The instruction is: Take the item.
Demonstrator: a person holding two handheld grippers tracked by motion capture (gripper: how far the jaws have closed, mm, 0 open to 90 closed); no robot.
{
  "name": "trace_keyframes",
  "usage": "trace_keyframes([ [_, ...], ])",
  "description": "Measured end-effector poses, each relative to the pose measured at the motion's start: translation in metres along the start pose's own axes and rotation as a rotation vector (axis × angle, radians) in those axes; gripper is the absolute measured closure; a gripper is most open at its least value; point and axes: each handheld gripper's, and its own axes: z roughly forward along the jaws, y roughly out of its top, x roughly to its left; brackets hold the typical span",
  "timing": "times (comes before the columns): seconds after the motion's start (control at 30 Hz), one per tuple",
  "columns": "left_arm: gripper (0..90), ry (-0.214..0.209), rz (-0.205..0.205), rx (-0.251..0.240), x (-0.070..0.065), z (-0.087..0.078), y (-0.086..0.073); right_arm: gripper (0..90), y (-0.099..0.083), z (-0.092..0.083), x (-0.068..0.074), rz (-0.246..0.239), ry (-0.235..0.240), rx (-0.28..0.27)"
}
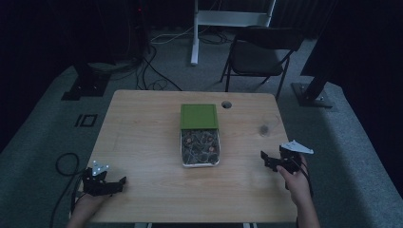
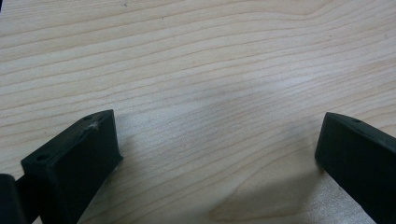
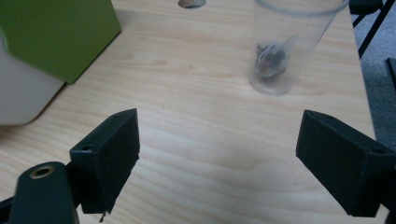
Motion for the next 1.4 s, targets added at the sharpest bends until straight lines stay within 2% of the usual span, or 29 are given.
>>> trace_keyframes([
  [0.17,0.2,0.000,0.000,-0.002,0.000,0.000,0.000,13.6,-0.014,0.001,0.001,0.011,0.005,0.017],
  [0.43,0.2,0.000,0.000,-0.002,0.000,0.000,0.000,13.6,-0.029,-0.001,0.007,-0.004,0.017,0.036],
  [0.53,0.2,0.000,0.002,0.000,0.000,0.000,0.000,13.6,-0.041,0.000,0.008,-0.005,0.020,0.058],
  [0.77,0.2,0.000,0.002,0.000,0.000,0.000,0.000,13.6,-0.052,-0.003,0.010,-0.034,0.019,0.087],
  [1.0,0.2,0.000,0.002,0.000,0.000,0.000,0.000,13.6,-0.061,-0.008,0.011,-0.039,0.025,0.097],
  [1.2,0.2,0.000,0.002,0.000,0.000,0.000,0.000,13.7,-0.069,-0.011,0.013,-0.088,0.033,0.120],
  [1.4,0.2,0.000,0.002,0.000,0.000,0.000,0.000,13.7,-0.076,-0.013,0.016,-0.108,0.045,0.143],
])
